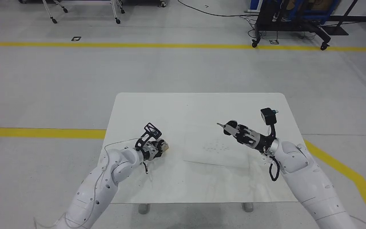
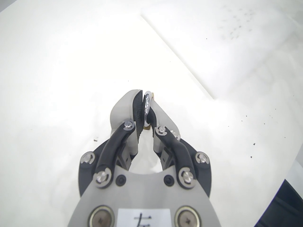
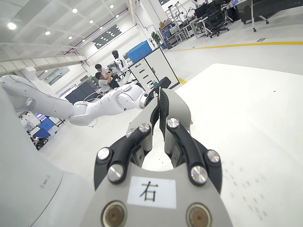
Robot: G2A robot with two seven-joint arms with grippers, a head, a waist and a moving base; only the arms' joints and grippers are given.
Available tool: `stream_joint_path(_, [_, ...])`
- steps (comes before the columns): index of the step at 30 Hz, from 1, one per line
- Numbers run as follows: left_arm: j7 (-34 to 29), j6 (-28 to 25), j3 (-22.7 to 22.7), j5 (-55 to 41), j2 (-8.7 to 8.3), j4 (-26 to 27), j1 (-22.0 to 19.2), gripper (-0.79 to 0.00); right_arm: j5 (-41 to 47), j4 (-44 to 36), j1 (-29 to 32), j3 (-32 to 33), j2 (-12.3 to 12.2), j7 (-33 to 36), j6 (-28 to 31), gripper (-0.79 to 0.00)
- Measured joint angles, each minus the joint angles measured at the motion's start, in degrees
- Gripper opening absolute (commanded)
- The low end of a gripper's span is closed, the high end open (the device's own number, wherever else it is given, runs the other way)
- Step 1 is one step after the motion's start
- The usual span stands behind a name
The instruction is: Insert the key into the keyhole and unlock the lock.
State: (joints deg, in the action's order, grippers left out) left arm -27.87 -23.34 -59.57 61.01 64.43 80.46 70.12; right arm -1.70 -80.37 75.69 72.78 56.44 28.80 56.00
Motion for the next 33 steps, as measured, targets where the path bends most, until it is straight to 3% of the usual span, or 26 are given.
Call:
stream_joint_path(8, [1.9, 2.1, 0.2, 0.2, 0.32, -0.4, -0.1, -0.785, 0.0, 0.0, 0.0, 0.0, 0.0, 0.0, 0.0, -0.785])
stream_joint_path(25, [4.9, 1.3, -0.9, -5.8, 0.75, 1.0, 0.9, -0.785, 0.1, -0.1, 0.1, -0.1, 0.0, -0.2, -0.2, -0.785])
stream_joint_path(28, [0.8, 2.6, -2.6, -17.9, 1.43, 1.4, 0.8, -0.785, 2.1, -1.0, -0.3, -1.9, 0.6, -1.7, -3.4, -0.785])
stream_joint_path(33, [-12.3, 12.4, -5.8, -49.0, 2.23, -2.4, -3.4, -0.785, 12.1, 1.4, -3.3, -6.5, 1.9, -1.9, -7.5, -0.785])
